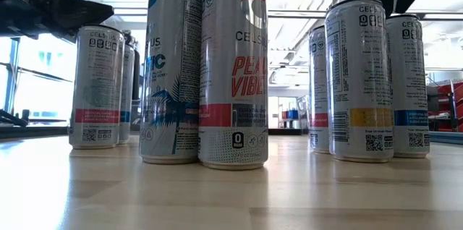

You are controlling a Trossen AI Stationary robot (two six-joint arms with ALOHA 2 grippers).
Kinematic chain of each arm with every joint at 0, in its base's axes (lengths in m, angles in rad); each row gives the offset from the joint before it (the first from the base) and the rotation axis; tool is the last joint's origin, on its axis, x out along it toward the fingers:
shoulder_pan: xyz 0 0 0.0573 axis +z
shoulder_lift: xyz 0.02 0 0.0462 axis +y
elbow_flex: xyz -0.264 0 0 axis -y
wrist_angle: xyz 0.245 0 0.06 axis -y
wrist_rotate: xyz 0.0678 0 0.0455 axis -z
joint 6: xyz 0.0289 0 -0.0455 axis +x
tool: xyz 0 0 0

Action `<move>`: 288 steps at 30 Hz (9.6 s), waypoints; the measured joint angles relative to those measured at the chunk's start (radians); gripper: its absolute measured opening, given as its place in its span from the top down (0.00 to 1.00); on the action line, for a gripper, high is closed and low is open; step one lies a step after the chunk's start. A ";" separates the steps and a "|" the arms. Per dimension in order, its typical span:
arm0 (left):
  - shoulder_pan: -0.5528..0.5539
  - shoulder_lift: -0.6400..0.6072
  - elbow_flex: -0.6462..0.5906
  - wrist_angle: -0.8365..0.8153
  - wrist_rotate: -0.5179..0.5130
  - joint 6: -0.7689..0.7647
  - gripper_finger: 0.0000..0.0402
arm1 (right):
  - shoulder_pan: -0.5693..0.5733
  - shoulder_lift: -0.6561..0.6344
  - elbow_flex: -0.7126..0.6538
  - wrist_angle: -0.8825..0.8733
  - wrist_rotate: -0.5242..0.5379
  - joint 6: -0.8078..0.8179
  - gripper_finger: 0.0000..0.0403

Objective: Sort soda cans
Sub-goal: Put the white-blue soda can into the top right transparent bin

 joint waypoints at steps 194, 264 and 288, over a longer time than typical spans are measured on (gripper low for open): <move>0.001 0.000 0.000 0.076 -0.155 0.027 1.00 | 0.668 0.184 0.168 -0.049 0.072 0.969 0.08; 0.001 0.000 0.000 0.024 -0.155 0.000 1.00 | -0.275 -0.109 0.138 -0.389 0.746 0.330 0.41; 0.001 0.000 0.000 0.032 -0.158 0.025 1.00 | -0.987 0.226 0.202 0.014 0.120 -0.431 0.41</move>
